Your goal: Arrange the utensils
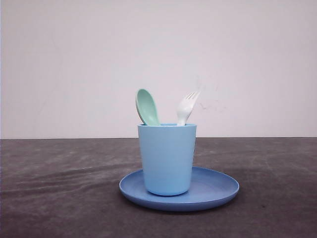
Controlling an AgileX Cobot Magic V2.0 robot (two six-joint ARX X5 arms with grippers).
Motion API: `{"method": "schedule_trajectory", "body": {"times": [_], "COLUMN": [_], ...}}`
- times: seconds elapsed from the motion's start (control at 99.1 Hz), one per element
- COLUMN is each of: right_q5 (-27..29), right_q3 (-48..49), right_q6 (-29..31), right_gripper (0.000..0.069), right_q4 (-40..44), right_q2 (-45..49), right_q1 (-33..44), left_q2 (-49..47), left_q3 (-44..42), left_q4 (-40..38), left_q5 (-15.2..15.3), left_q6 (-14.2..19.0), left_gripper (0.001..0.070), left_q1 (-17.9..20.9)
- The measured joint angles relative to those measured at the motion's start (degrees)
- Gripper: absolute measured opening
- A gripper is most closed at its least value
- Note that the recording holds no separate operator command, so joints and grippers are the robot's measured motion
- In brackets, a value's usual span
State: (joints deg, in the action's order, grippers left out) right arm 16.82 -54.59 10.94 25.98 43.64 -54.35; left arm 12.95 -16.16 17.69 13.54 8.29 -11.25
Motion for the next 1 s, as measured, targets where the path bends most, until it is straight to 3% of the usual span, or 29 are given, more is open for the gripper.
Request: {"method": "schedule_trajectory", "body": {"times": [0.101, 0.353, 0.999], "right_q5": [0.0, 0.0, 0.1], "right_q3": [0.0, 0.0, 0.0], "right_q6": [0.0, 0.0, 0.0], "right_gripper": [0.0009, 0.0009, 0.0009], "right_q4": [0.0, 0.0, 0.0], "right_q2": [0.0, 0.0, 0.0], "right_q1": [0.0, 0.0, 0.0], "left_q2": [-3.8, -10.1, -12.7], "left_q3": [5.3, 12.0, 12.4], "left_q4": [0.0, -0.7, -1.8], "left_q5": [-0.6, -7.6, -7.7], "left_q6": [0.0, -2.8, -5.3], "left_gripper": [0.0023, 0.0023, 0.0023], "left_q1": [2.3, 6.3, 6.7]}}
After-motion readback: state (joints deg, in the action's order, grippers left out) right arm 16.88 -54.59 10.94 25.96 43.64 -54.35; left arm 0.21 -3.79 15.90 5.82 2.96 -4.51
